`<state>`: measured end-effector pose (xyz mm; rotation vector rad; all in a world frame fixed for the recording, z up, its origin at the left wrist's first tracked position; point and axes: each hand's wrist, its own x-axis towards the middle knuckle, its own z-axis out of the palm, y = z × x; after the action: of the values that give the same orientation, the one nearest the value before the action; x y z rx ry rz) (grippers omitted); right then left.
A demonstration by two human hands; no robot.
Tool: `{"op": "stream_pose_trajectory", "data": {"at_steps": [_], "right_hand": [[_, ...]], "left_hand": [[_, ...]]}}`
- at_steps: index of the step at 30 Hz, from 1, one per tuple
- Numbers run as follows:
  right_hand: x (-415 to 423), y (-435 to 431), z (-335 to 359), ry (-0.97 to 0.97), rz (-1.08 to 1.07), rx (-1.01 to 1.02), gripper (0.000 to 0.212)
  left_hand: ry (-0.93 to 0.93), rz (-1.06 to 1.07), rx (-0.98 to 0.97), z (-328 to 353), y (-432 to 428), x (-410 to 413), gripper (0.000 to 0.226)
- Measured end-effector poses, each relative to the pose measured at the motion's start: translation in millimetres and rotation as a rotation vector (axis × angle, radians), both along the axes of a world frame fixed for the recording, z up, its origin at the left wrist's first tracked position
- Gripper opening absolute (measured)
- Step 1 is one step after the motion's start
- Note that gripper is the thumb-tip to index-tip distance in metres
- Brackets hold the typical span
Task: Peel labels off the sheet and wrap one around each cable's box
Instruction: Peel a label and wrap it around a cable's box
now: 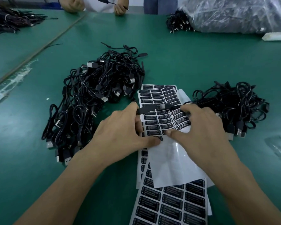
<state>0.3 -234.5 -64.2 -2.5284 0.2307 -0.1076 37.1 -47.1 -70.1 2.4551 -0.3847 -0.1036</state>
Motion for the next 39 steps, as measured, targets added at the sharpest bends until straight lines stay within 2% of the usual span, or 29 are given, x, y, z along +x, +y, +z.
{"op": "stream_pose_trajectory", "data": {"at_steps": [2, 4, 7, 13, 17, 22, 27, 32, 39], "right_hand": [[0.4, -1.2, 0.8, -0.045, 0.011, 0.06, 0.052], [1.2, -4.1, 4.1, -0.091, 0.002, 0.237, 0.047], [5.1, -6.9, 4.3, -0.022, -0.035, 0.502, 0.06], [7.1, -4.0, -2.4, 0.11, 0.103, 0.683, 0.069], [6.7, -3.5, -2.1, 0.127, 0.15, 0.725, 0.08], [3.9, 1.2, -0.2, 0.104, 0.097, 0.804, 0.073], [3.2, 5.1, -3.0, 0.113, 0.121, 0.752, 0.069], [4.2, 5.9, -8.8, 0.087, 0.085, 0.806, 0.061], [3.6, 9.0, -7.6, 0.095, 0.068, 0.817, 0.054]], "left_hand": [[0.018, 0.008, -0.03, 0.4, 0.8, 1.2, 0.06], [0.028, 0.015, -0.069, 1.1, 1.9, 2.8, 0.061], [0.026, 0.016, -0.143, 1.3, 3.8, 4.0, 0.059], [0.024, -0.036, -0.225, -0.4, 6.8, 3.7, 0.051], [0.03, -0.086, -0.286, 4.3, 6.7, 4.1, 0.054], [0.034, -0.111, -0.367, 6.8, 6.0, 1.9, 0.054], [0.019, -0.115, -0.36, 6.9, 4.2, 0.9, 0.052], [-0.009, -0.122, -0.333, 7.9, 3.8, -0.4, 0.049], [-0.059, -0.127, -0.309, 9.1, 2.3, -0.9, 0.06]]}}
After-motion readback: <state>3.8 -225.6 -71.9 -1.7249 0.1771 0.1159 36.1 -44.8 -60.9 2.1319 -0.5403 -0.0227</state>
